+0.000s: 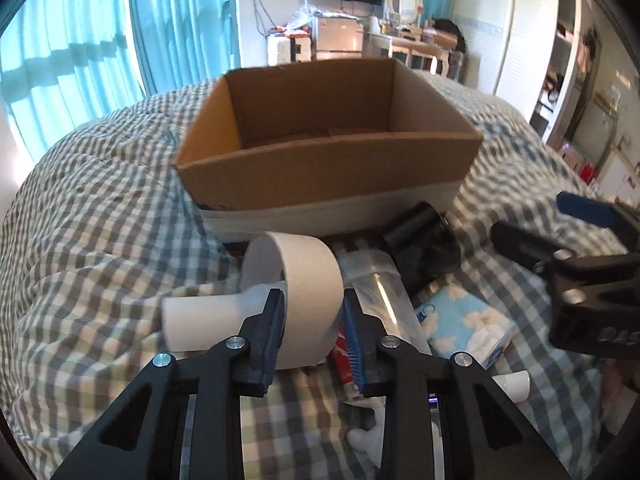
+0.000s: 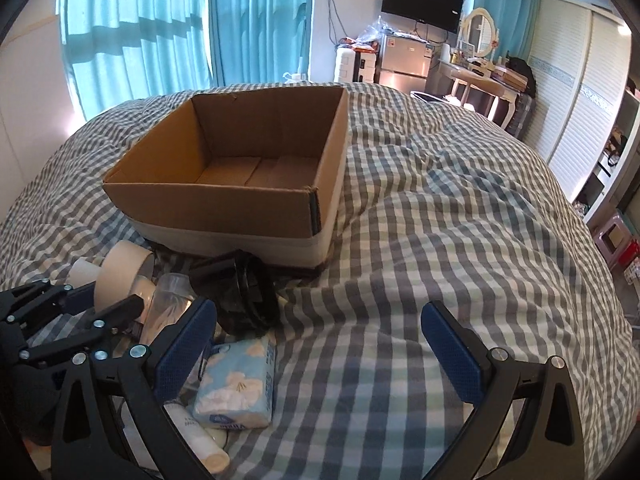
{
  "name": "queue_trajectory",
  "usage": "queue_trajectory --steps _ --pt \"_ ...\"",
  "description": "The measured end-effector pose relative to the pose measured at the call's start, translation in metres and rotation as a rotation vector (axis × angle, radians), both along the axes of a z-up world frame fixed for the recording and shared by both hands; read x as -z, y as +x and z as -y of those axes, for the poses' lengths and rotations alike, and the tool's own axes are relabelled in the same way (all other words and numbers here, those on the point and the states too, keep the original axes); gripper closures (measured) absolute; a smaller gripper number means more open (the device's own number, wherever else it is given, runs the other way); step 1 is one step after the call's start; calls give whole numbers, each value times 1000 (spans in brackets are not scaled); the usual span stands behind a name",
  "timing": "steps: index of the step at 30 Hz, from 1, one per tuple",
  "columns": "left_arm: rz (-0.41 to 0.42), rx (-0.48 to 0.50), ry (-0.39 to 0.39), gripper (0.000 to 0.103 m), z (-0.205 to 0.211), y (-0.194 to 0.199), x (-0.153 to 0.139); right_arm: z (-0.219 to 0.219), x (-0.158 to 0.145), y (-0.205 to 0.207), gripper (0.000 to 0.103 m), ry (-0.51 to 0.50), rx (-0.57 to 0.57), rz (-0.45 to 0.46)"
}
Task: Organize objects
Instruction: 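Grasp the black object with the right tool while the left tool grasps the tape roll, then lower the black object into the box and open the right tool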
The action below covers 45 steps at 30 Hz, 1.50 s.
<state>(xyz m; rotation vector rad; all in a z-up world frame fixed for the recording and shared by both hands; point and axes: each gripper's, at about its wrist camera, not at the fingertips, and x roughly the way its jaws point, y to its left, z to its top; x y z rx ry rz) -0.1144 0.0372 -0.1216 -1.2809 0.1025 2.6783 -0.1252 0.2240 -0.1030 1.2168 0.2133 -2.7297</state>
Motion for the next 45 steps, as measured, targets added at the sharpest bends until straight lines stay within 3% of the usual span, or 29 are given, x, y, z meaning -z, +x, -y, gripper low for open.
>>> queue_trajectory --steps 9,14,17,19,21,27,37,45 --pt "-4 -41 106 75 40 -10 -33 51 12 -29 0 39 -102 36" --pt "-45 -48 110 75 53 -13 -50 66 30 -45 3 46 -93 97" --pt "-49 -54 105 75 56 -16 -53 63 39 -52 15 16 -77 130" --pt "-44 -57 108 75 57 -17 -53 54 42 -53 31 -21 -67 138" --pt "-39 -62 104 75 58 -18 -54 49 42 -55 53 -37 -67 147" --pt "-71 -69 88 75 60 -7 -65 40 31 -44 54 -67 -75 99" --pt "-176 -64 73 77 56 27 -98 30 -16 -9 55 -49 -106 -15" --pt "-214 -71 56 77 49 46 -115 28 -52 32 55 -64 -121 -84"
